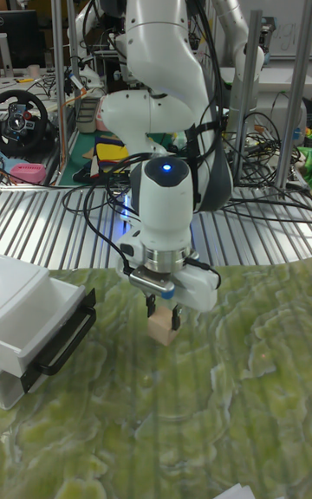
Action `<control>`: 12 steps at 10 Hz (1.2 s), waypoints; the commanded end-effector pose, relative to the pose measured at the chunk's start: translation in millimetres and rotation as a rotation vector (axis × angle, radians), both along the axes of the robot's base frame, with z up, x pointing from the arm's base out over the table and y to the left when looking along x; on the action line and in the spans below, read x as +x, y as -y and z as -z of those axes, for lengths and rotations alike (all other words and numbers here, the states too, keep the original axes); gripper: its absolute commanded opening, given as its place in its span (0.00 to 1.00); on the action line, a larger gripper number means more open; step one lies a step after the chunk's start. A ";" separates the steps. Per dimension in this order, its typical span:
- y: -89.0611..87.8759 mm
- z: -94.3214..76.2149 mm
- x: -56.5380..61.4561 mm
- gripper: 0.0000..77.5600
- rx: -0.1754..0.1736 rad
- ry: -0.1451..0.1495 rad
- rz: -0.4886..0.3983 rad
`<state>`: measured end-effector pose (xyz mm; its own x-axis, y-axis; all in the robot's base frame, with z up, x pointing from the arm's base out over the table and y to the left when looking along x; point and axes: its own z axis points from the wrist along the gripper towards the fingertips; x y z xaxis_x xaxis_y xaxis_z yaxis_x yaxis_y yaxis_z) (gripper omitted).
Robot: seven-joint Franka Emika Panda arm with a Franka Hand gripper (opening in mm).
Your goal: Take something out of a drawer
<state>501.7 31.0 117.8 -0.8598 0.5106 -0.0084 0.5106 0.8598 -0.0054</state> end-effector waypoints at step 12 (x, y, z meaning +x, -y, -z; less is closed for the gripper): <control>4.3 -11.4 -2.2 1.00 0.021 0.008 -0.037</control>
